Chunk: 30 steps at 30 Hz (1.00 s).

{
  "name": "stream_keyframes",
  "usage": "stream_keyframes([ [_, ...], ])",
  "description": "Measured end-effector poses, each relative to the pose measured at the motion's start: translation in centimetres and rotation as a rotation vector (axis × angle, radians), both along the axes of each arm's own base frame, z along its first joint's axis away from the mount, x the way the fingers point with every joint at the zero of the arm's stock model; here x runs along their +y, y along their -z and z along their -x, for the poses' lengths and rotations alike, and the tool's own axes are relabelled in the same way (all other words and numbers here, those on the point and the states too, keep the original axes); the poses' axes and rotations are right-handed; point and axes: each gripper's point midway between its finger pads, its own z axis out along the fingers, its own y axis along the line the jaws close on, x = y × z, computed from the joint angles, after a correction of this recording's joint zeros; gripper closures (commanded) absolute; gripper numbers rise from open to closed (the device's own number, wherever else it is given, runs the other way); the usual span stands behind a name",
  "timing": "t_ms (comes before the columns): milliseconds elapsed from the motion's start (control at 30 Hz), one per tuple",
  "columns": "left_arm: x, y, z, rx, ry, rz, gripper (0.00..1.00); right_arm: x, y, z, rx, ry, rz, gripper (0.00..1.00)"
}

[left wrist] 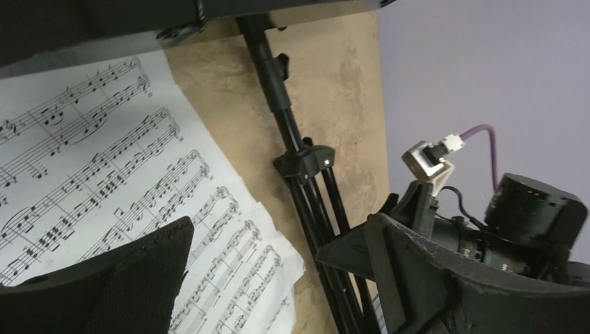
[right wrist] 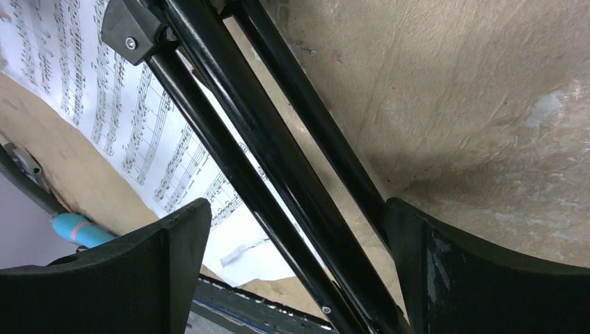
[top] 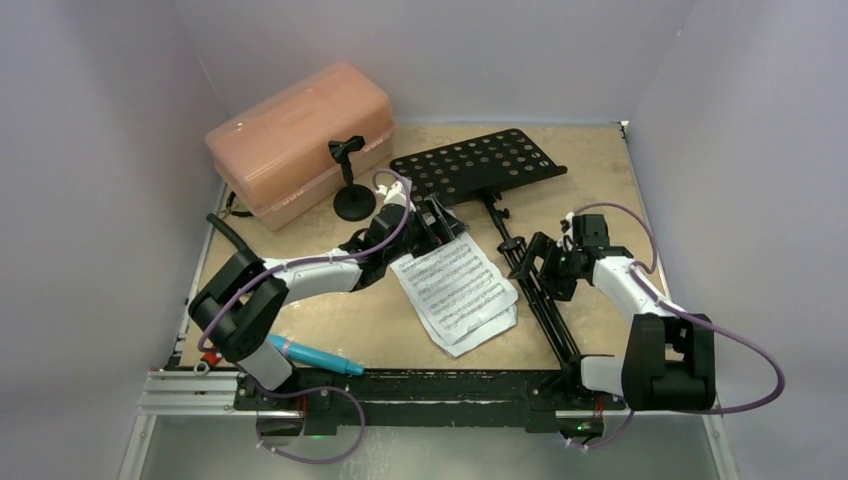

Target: Set up the instrument practice props

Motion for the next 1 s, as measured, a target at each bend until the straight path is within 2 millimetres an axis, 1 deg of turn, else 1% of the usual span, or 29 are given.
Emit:
stream_keyframes([
  [133, -0.1, 2.1, 0.4, 0.053, 0.007, -0.037, 0.07, 0.3, -0.1, -0.2, -0.009, 0.002, -0.021, 0.04],
  [233, 0.3, 2.4, 0.3, 0.054, -0.005, -0.063, 0.05, 0.4, -0.2, -0.2, -0.009, 0.002, -0.028, 0.02],
  [333, 1.3, 2.2, -0.1, 0.041, -0.037, -0.099, 0.04, 0.2, -0.6, -0.5, -0.016, 0.003, -0.014, 0.02],
  [433, 3.2, 0.9, -1.1, 0.02, -0.082, -0.096, 0.04, -0.1, -1.9, -1.9, -0.062, 0.004, 0.009, 0.02],
  [533, 6.4, -0.5, -2.7, -0.004, -0.164, -0.053, 0.04, -0.2, -3.5, -3.5, -0.119, -0.002, 0.018, 0.02],
  [600, 8.6, -0.7, -3.7, -0.007, -0.222, -0.023, 0.04, -0.3, -4.5, -4.3, -0.152, -0.007, 0.022, 0.02],
  [633, 9.0, -0.6, -3.8, -0.003, -0.238, -0.006, 0.05, -0.3, -4.8, -4.7, -0.163, -0.01, 0.023, 0.02],
  [667, 10.2, -0.5, -4.6, 0.001, -0.273, 0.009, 0.05, -0.3, -5.0, -5.0, -0.17, -0.013, 0.025, 0.02],
  [700, 10.6, -0.4, -4.8, 0.01, -0.288, 0.024, 0.06, -0.3, -5.1, -5.2, -0.175, -0.014, 0.027, 0.02],
  [767, 10.6, -0.3, -5.2, 0.016, -0.296, 0.059, 0.08, -0.4, -5.3, -5.7, -0.181, -0.021, 0.032, 0.02],
  [833, 10.0, -0.4, -5.6, 0.017, -0.286, 0.1, 0.09, -0.4, -5.4, -6.0, -0.183, -0.026, 0.038, 0.02],
  [1000, 9.0, 1.3, -6.7, 0.063, -0.271, 0.132, 0.12, -0.8, -5.8, -6.6, -0.199, -0.034, 0.062, 0.02],
])
